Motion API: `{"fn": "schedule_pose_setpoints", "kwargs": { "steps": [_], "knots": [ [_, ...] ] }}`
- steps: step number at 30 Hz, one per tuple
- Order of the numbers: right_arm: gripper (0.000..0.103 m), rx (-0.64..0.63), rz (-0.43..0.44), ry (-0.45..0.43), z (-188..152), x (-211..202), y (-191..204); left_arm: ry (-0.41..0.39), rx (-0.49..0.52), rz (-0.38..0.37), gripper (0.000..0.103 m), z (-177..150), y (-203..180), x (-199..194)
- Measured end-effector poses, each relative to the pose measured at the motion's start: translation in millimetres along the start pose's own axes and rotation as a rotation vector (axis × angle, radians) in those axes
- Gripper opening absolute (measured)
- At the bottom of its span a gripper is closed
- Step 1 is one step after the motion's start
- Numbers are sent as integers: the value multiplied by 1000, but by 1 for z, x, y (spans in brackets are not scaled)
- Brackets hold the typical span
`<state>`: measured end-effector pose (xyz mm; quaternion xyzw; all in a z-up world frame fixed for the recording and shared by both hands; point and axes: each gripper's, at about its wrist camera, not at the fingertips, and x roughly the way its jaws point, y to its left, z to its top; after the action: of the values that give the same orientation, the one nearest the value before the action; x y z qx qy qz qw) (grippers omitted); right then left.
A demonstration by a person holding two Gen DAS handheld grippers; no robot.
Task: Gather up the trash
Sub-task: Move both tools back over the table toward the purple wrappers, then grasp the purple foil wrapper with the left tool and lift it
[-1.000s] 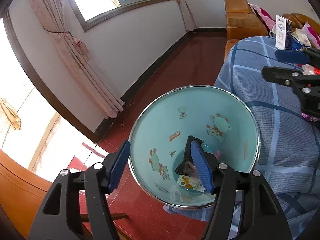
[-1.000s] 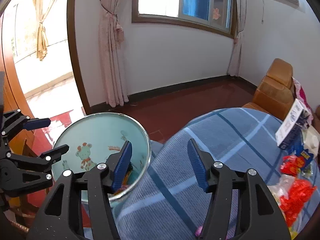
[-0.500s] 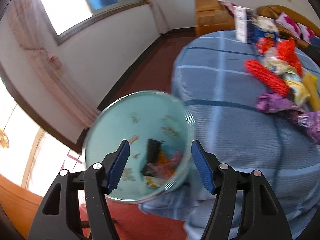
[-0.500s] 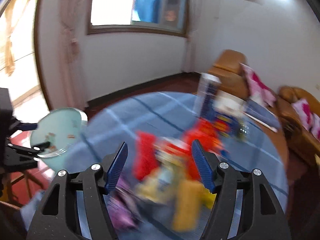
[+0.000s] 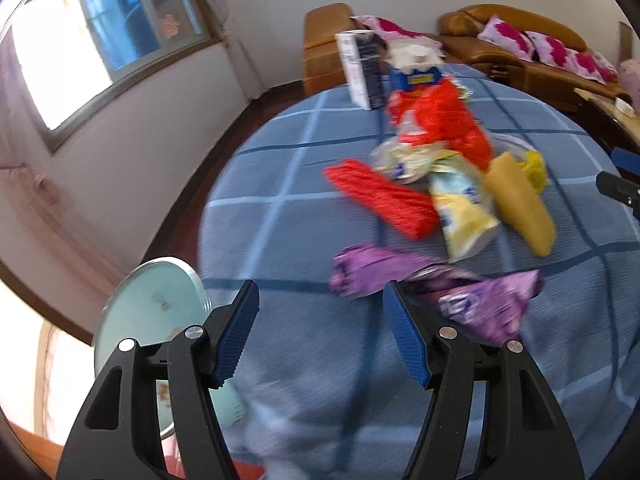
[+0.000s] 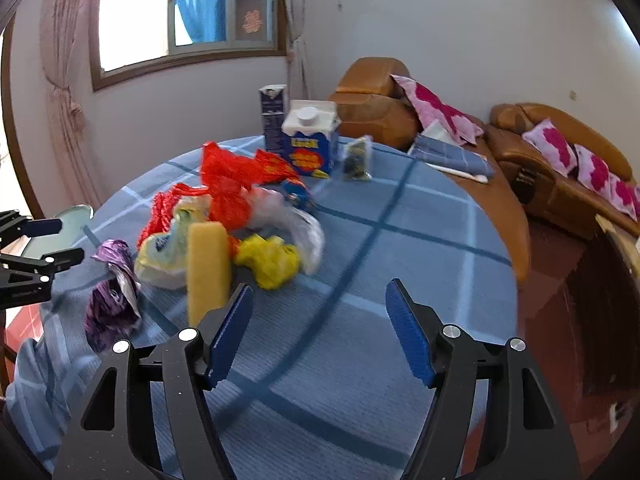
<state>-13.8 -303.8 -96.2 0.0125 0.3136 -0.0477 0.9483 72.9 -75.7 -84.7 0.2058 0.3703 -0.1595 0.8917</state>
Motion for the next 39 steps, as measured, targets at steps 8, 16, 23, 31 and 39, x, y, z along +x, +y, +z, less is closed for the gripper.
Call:
{"fn": "schedule_pose_setpoints", "kwargs": {
  "steps": [8, 16, 23, 31, 39],
  "knots": [
    [74, 8, 73, 8, -10, -7, 11, 45, -24, 29, 74, -7, 3, 5],
    [79, -109, 236, 6, -3, -7, 83, 82, -75, 126, 78, -48, 52, -14],
    [80, -299, 239, 79, -10, 12, 136, 105, -140, 144, 80, -59, 83, -10],
    [80, -168, 99, 61, 4, 17, 71, 44, -73, 66, 80, -37, 44, -12],
    [80, -59, 51, 54, -18, 11, 21, -16, 7, -20, 80, -22, 2, -19]
  ]
}}
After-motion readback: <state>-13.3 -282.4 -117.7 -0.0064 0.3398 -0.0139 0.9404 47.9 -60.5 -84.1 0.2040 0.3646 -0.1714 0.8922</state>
